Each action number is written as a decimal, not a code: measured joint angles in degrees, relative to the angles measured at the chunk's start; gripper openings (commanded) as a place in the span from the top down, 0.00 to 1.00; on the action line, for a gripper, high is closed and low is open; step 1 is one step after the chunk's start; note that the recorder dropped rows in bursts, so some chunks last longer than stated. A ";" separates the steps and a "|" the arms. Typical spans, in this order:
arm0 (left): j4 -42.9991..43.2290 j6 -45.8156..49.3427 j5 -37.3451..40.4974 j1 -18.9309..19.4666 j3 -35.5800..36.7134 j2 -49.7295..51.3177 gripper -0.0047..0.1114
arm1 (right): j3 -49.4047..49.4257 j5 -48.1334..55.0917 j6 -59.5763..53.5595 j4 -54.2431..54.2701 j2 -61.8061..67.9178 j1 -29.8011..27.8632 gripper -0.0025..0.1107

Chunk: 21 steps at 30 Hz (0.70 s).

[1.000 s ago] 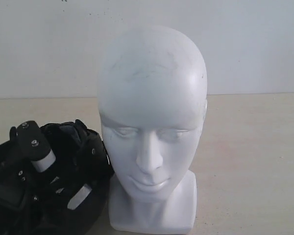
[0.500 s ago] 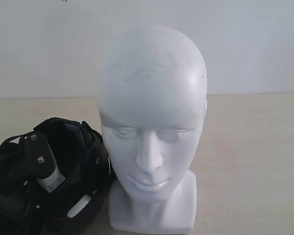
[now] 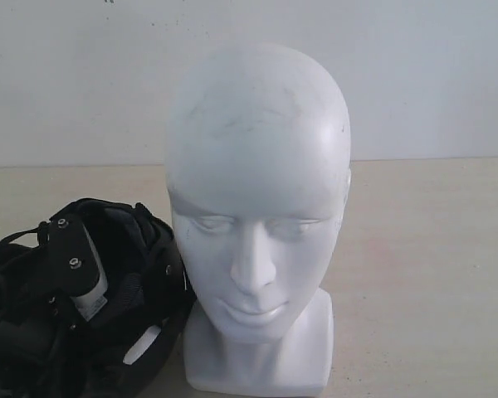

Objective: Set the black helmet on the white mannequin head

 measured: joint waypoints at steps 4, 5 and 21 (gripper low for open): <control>-1.75 0.11 -0.92 0.00 0.63 2.17 0.42 | 0.00 0.00 0.00 0.00 0.00 0.00 0.98; -1.97 0.11 -1.25 0.00 0.89 2.96 0.42 | 0.00 0.00 0.00 0.00 0.00 0.00 0.98; -4.04 0.11 -4.20 0.00 1.02 9.15 0.67 | 0.00 0.00 0.00 0.00 0.00 0.00 0.98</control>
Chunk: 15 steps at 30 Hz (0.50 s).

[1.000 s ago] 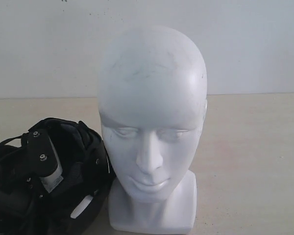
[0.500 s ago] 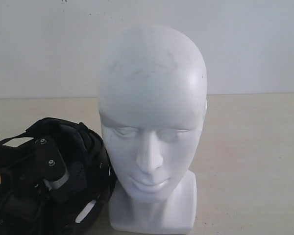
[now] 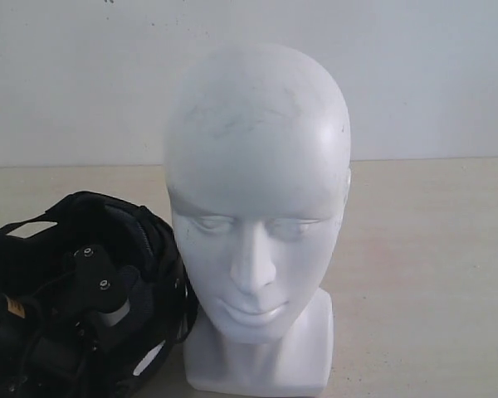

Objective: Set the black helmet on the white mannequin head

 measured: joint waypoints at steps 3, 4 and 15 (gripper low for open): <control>0.13 1.51 -1.73 0.00 0.00 0.34 0.92 | 0.00 0.00 0.00 0.00 0.00 0.00 0.98; 0.13 2.32 -1.84 0.00 0.00 0.47 0.92 | 0.00 0.00 0.00 0.00 0.00 0.00 0.98; -2.83 2.62 -1.72 0.11 -0.10 0.47 0.92 | 0.00 0.00 0.00 0.00 0.00 0.00 0.98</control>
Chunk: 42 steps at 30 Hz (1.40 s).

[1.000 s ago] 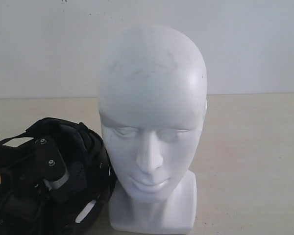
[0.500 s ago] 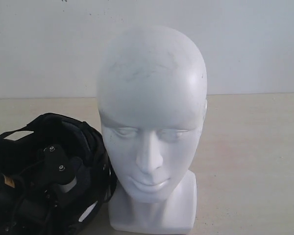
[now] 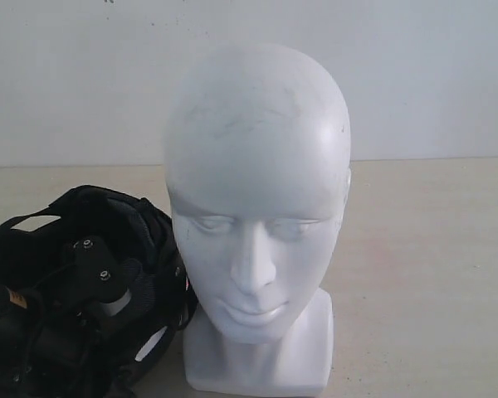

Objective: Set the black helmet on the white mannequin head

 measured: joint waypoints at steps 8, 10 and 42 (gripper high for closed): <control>-0.46 -3.81 1.72 0.00 0.00 -4.79 0.92 | 0.00 0.00 0.00 0.00 0.00 0.00 0.98; -0.60 -5.10 2.25 0.00 0.00 -6.45 0.92 | 0.00 0.00 0.00 0.00 0.00 0.00 0.98; -1.87 -15.08 12.42 -0.10 0.79 -32.10 0.92 | 0.00 0.00 0.00 0.00 0.00 0.00 0.98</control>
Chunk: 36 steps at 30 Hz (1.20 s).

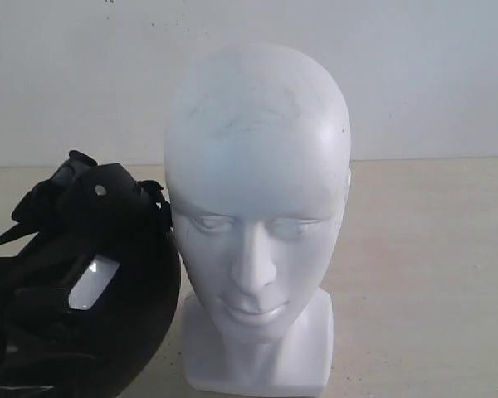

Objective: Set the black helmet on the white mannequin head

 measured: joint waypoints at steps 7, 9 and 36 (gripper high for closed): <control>0.00 -5.27 4.93 0.00 0.00 -9.32 0.92 | 0.00 0.00 0.00 0.00 0.00 0.00 0.98; 0.00 -6.70 5.24 0.00 0.00 -12.36 0.92 | 0.00 0.00 0.00 0.00 0.00 0.00 0.98; 0.57 -12.50 6.12 0.00 0.00 -24.57 0.92 | 0.00 0.00 0.00 0.00 0.00 0.00 0.98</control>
